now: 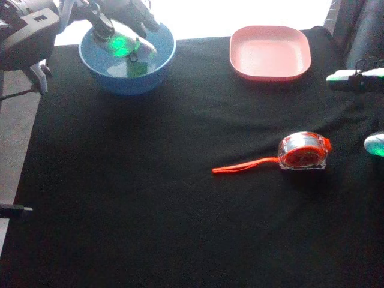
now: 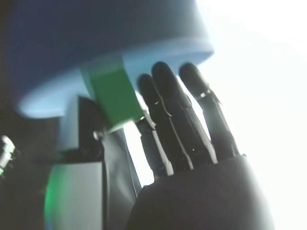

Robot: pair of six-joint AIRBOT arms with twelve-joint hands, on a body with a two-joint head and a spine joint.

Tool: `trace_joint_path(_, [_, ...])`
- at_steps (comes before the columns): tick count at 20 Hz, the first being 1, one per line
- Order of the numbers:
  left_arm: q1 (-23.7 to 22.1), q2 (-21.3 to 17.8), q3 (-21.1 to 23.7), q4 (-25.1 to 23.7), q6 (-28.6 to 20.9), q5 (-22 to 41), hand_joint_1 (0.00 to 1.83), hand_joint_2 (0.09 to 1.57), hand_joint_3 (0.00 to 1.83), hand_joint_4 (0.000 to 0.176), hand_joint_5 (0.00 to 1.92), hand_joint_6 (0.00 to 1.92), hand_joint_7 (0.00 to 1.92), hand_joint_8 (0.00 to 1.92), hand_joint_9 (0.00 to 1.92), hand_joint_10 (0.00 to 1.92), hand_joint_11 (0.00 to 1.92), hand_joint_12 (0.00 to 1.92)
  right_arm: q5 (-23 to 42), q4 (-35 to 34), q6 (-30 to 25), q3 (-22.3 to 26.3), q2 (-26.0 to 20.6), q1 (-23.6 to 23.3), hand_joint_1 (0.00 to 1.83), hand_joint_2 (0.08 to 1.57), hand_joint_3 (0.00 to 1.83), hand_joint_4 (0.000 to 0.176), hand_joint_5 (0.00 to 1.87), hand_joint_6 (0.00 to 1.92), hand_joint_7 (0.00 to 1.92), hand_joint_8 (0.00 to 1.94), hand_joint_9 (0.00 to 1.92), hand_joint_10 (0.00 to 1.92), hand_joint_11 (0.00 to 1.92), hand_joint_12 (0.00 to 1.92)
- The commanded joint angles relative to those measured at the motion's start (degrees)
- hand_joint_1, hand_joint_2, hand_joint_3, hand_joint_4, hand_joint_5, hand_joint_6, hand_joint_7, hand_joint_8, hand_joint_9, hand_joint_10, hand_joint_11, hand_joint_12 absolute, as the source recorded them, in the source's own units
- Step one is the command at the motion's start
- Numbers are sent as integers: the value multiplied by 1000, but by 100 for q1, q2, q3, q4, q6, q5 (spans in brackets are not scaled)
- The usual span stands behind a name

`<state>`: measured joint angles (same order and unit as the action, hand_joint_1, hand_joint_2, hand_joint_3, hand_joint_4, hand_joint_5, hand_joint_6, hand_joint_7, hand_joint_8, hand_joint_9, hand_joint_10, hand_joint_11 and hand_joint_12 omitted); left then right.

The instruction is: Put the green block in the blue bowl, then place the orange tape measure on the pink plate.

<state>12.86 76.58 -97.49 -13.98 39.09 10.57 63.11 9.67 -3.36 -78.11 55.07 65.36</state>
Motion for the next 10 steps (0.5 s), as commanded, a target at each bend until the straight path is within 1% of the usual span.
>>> trace_joint_path(1, [-74,-127,53,-5,-22,685,803,1096,0,23,695,1,851,0,854,0,236,1434,649,-264,-90,-26,-5,-82,818,1180,5,28,295,0,223,1,258,0,6,827])
trace_joint_path(2, [-53,-194,144,-31,-22,773,815,1095,0,27,674,0,821,0,844,1,261,1404,649,-264,-99,-26,-5,-82,821,1180,4,19,292,0,229,3,257,0,4,824])
trace_joint_path(3, [25,-380,366,-32,-24,1064,831,1085,0,25,676,1,794,0,849,5,308,1380,649,-260,-114,-26,-6,-82,795,1182,4,19,283,0,223,1,255,0,1,812])
trace_joint_path(4, [163,-628,674,26,-29,1483,858,1091,0,32,671,0,766,0,829,1,293,1386,653,-250,-135,-25,-6,-83,794,1164,0,33,282,0,230,0,265,1,47,717])
trace_joint_path(5, [205,-681,742,63,-30,1565,858,1091,0,32,671,0,766,0,829,1,293,1386,653,-247,-137,-25,-6,-84,794,1164,0,33,282,0,230,0,265,1,47,717])
trace_joint_path(6, [360,-849,966,193,-32,1957,841,1084,0,50,668,0,760,0,817,0,266,1404,654,-221,-137,-27,-9,-111,809,1155,0,40,282,0,235,1,272,2,58,708])
trace_joint_path(7, [503,-976,1143,258,-70,2338,872,1077,0,57,694,5,767,2,797,0,217,1452,653,-185,-141,-41,-10,-140,842,1135,0,42,283,0,238,2,268,0,51,705])
trace_joint_path(8, [651,-1082,1283,258,-151,2654,841,1087,1,71,693,2,760,0,785,0,214,1443,653,-136,-168,-64,-10,-168,870,1113,0,56,278,0,234,0,262,0,21,735])
trace_joint_path(9, [834,-1235,1448,258,-236,2985,829,1112,4,52,662,1,738,1,758,2,226,1320,651,-47,-199,-91,-9,-222,895,1094,0,50,288,4,225,0,252,0,3,740])
trace_joint_path(10, [1041,-1425,1671,267,-246,3298,829,1123,2,47,649,1,722,1,732,3,235,1227,644,48,-205,-104,-9,-309,907,1080,0,49,296,4,220,0,246,0,0,756])
